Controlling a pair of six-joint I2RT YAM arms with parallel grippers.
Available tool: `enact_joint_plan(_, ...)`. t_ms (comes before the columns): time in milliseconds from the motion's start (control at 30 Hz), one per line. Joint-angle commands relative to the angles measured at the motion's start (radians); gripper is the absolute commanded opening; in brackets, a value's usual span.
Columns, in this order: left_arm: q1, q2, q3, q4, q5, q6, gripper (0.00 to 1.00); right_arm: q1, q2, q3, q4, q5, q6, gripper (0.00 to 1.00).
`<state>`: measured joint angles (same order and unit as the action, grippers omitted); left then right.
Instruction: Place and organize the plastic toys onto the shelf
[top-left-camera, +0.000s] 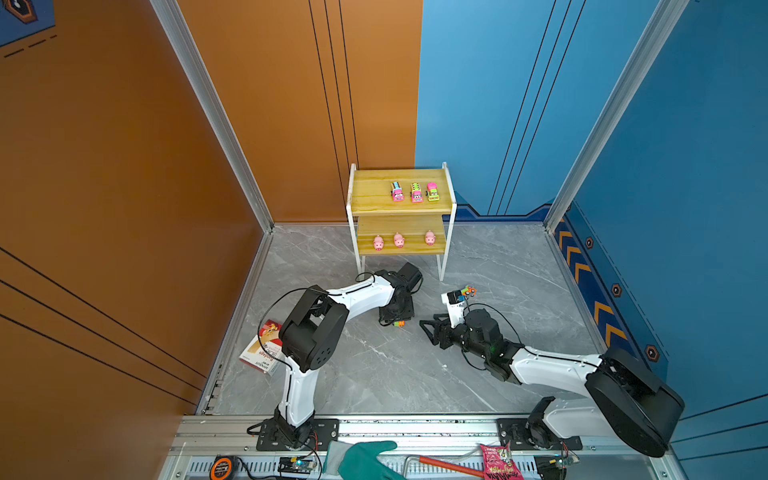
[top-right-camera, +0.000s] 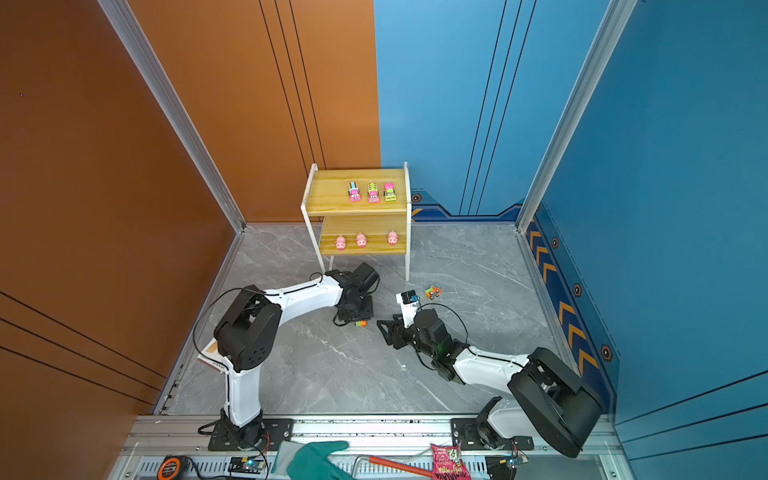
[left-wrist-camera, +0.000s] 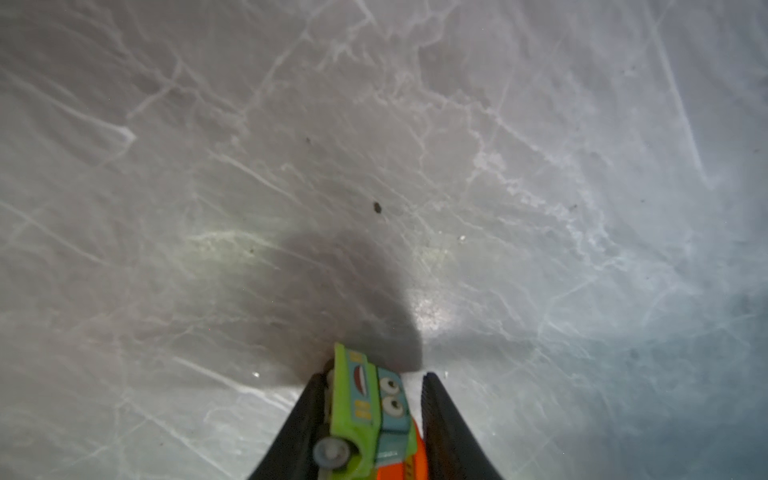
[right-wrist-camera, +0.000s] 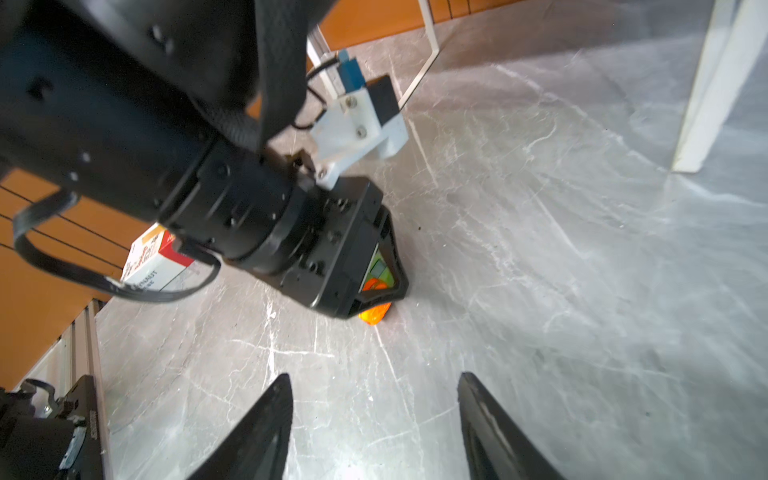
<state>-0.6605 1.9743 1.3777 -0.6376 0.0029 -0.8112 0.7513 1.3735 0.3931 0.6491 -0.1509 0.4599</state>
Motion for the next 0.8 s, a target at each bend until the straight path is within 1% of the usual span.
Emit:
enact_joint_plan(0, 0.037, -0.060, -0.058, 0.081, 0.103, -0.068, 0.30, 0.032, 0.070, 0.006, 0.092, 0.041, 0.026, 0.64)
enact_joint_plan(133, 0.072, -0.102, -0.122, 0.172, 0.173, -0.120, 0.31, 0.055, 0.178, 0.006, 0.226, 0.060, 0.104, 0.64)
enact_joint_plan(267, 0.094, -0.137, -0.170, 0.250, 0.224, -0.167, 0.31, 0.053, 0.305, 0.011, 0.409, 0.072, 0.213, 0.64)
enact_joint_plan(400, 0.107, -0.159, -0.199, 0.295, 0.254, -0.197, 0.32, 0.045, 0.451, 0.040, 0.603, 0.062, 0.335, 0.62)
enact_joint_plan(500, 0.109, -0.166, -0.209, 0.309, 0.262, -0.208, 0.32, 0.049, 0.549, 0.051, 0.747, 0.083, 0.406, 0.62)
enact_joint_plan(567, 0.113, -0.167, -0.224, 0.329, 0.269, -0.221, 0.33, 0.053, 0.582, 0.072, 0.768, 0.087, 0.431, 0.62)
enact_joint_plan(767, 0.120, -0.170, -0.264, 0.383, 0.287, -0.260, 0.33, 0.076, 0.594, 0.103, 0.768, 0.151, 0.439, 0.62)
